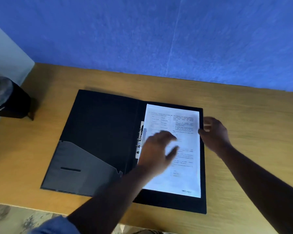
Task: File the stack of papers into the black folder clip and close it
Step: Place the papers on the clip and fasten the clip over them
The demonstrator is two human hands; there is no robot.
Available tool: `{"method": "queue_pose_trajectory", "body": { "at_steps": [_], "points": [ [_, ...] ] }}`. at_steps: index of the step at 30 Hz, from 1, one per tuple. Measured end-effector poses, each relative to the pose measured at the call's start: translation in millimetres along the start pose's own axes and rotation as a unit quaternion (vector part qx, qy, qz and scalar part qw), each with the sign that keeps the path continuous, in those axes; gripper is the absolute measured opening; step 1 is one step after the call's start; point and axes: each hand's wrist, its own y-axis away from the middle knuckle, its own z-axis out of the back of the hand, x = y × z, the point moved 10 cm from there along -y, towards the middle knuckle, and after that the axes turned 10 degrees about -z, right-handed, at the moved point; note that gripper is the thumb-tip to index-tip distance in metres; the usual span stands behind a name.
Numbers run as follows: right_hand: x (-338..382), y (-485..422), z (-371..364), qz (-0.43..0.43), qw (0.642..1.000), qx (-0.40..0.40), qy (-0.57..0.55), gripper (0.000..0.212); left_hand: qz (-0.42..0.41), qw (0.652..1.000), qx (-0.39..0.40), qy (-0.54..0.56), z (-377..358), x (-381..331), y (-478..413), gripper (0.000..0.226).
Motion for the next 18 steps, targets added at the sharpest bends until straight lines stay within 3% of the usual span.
{"method": "queue_pose_trajectory", "body": {
  "at_steps": [3,6,10,15,18],
  "points": [
    [-28,36,2,-0.048,0.999,0.007,-0.005,0.029,0.213,0.973,-0.091,0.015,54,72,3,0.019],
    [-43,60,-3,-0.082,0.996,0.034,-0.021,0.021,0.324,0.945,-0.046,0.019,59,124,3,0.024],
    [-42,68,-9,-0.099,0.993,0.055,-0.024,0.028,0.362,0.929,0.036,0.068,41,146,-1,0.028],
    [-30,71,-17,-0.098,0.990,0.099,-0.023,0.037,0.304,0.953,0.012,-0.012,52,127,-1,0.032],
    [-27,73,-18,-0.106,0.989,0.101,-0.029,0.039,0.297,0.955,0.029,-0.001,42,122,12,0.032]
  ]
}}
